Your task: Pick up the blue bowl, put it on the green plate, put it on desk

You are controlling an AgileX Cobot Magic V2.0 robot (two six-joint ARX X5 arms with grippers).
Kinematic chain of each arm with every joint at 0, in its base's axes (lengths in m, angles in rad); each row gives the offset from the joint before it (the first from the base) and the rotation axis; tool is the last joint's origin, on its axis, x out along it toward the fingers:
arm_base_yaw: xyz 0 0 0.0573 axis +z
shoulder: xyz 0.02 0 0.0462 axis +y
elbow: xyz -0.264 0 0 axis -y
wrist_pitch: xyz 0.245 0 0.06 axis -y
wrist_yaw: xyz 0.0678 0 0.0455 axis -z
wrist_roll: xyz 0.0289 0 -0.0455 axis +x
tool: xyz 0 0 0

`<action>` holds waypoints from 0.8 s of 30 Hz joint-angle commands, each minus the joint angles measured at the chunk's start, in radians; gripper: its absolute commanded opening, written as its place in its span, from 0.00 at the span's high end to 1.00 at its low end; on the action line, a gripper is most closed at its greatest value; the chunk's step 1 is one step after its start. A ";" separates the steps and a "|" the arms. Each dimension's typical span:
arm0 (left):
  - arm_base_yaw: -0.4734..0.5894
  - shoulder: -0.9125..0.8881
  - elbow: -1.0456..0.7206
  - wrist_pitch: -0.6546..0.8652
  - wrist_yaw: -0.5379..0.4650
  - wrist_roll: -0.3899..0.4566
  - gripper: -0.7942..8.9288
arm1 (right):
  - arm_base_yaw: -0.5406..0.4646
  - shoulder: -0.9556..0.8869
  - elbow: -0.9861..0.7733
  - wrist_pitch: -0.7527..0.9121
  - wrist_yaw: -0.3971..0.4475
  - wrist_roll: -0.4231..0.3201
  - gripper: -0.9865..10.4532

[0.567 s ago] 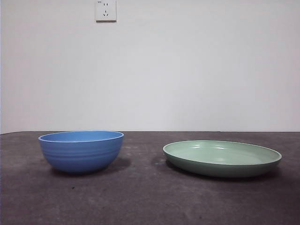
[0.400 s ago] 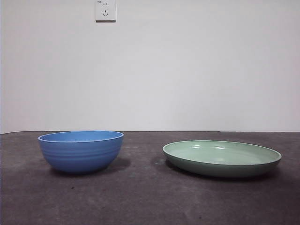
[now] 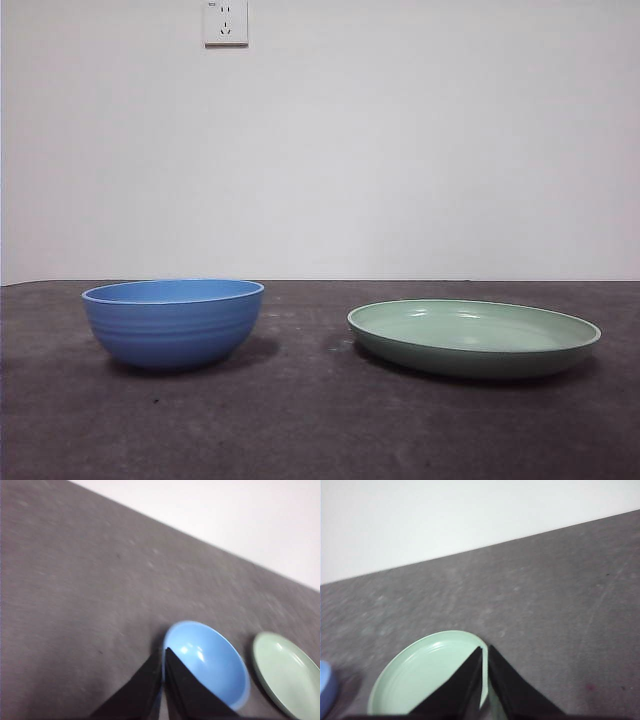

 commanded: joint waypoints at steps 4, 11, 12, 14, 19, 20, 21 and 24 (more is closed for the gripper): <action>-0.002 0.181 0.164 -0.127 0.134 0.180 0.91 | -0.001 0.186 0.200 -0.203 -0.106 -0.137 0.90; -0.011 0.348 0.316 -0.285 0.274 0.298 0.91 | 0.000 0.393 0.392 -0.459 -0.220 -0.290 0.90; -0.016 0.364 0.332 -0.307 0.283 0.312 0.91 | 0.000 0.414 0.410 -0.490 -0.227 -0.307 0.90; -0.032 0.397 0.369 -0.362 0.285 0.349 0.91 | 0.006 0.454 0.447 -0.554 -0.230 -0.338 0.90; -0.087 0.435 0.426 -0.472 0.288 0.420 0.91 | 0.051 0.496 0.476 -0.629 -0.231 -0.364 0.90; -0.097 0.435 0.428 -0.478 0.288 0.423 0.91 | 0.064 0.496 0.476 -0.636 -0.231 -0.364 0.90; -0.105 0.435 0.428 -0.482 0.288 0.423 0.91 | 0.074 0.496 0.476 -0.637 -0.231 -0.364 0.90; -0.108 0.435 0.428 -0.490 0.288 0.425 0.91 | 0.087 0.496 0.476 -0.637 -0.232 -0.363 0.90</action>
